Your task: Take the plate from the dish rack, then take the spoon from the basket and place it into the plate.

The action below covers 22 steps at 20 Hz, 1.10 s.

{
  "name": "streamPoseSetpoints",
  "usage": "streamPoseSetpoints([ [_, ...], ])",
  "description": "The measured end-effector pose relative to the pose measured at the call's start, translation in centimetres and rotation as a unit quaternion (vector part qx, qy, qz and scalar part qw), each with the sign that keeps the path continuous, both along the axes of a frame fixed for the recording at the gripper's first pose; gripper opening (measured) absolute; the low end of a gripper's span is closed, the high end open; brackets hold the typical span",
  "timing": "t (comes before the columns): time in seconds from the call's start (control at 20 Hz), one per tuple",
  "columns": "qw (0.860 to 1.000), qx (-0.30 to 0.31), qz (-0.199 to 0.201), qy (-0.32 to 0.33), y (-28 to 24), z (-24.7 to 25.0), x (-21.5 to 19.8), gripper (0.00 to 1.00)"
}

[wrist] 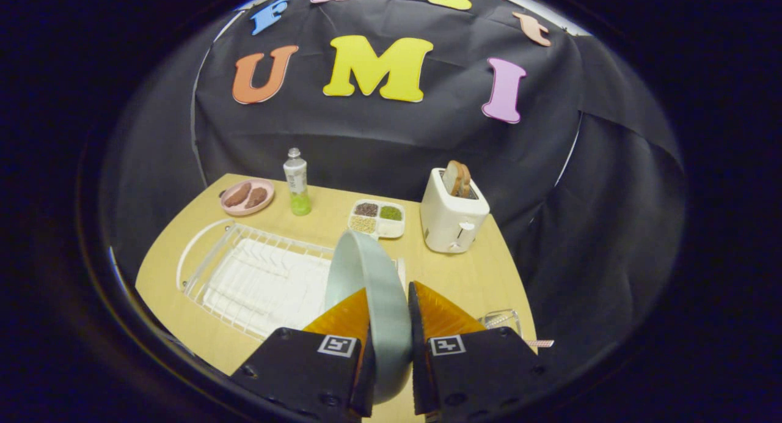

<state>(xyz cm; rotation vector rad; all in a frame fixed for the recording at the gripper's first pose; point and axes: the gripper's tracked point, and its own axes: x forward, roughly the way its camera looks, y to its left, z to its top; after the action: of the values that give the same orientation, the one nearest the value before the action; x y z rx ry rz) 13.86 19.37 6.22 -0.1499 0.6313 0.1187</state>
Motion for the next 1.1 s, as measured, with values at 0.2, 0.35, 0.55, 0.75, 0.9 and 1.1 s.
streamPoseSetpoints([
  [0.2, 0.997, 0.072, 0.034, 0.009, -0.5, -1.0, -5.1, 0.3],
  [0.35, 0.988, 0.143, 0.037, 0.034, -1.1, -3.7, -8.2, 0.3],
  [0.55, 0.965, 0.248, 0.021, 0.083, -1.6, -8.5, -10.7, 0.3],
  [0.75, 0.925, 0.352, -0.024, 0.138, -1.9, -14.0, -12.8, 0.29],
  [0.9, 0.888, 0.421, -0.05, 0.179, -0.6, -17.4, -13.4, 0.29],
  [1.1, 0.877, 0.428, -0.084, 0.201, 0.2, -21.0, -13.4, 0.29],
])
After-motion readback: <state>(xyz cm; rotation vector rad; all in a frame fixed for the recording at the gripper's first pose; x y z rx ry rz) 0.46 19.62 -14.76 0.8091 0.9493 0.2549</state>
